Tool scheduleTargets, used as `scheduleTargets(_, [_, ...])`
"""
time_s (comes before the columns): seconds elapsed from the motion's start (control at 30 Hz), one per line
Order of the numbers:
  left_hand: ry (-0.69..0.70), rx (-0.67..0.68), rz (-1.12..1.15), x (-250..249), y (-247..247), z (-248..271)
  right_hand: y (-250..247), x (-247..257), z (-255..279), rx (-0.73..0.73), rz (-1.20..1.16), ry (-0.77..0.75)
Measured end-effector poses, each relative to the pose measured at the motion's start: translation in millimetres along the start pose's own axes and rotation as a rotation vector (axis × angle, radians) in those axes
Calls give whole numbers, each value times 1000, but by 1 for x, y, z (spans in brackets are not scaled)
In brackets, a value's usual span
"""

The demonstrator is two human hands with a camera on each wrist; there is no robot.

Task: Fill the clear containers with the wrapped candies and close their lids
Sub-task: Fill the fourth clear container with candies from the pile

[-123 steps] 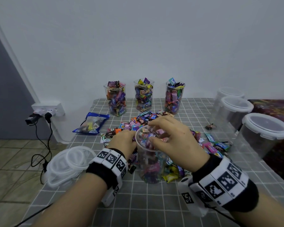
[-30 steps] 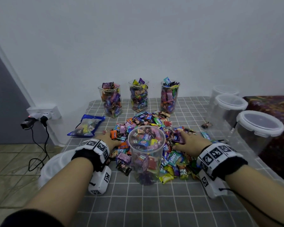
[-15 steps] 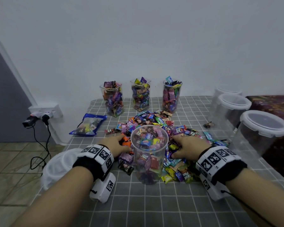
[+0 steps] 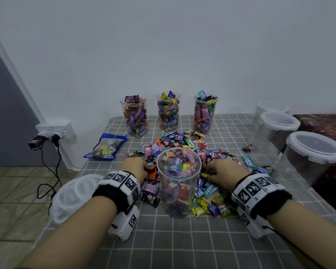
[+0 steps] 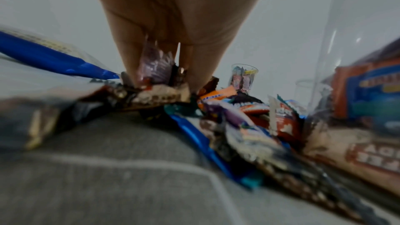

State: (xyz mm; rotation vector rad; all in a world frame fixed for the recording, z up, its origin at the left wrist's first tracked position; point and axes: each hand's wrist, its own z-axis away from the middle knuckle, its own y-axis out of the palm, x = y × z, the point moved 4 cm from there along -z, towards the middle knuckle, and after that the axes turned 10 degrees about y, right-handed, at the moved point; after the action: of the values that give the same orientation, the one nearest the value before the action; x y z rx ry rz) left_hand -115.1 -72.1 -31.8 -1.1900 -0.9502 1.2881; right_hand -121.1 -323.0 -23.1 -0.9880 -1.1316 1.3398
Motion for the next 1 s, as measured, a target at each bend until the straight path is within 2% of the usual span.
scheduleTargets(0.2, [-42, -81, 62, 2, -2, 3, -2, 0, 1, -32, -22, 7])
scheduleTargets(0.6, [-6, -313, 129, -11, -18, 20, -15, -2, 9, -154, -109, 24])
scheduleTargets(0.8, [41, -335, 93, -21, -23, 24, -27, -12, 17, -264, -332, 47])
scheduleTargets(1.0, [45, -365, 172, -19, -22, 24, -56, -4, 31, -358, -528, -37])
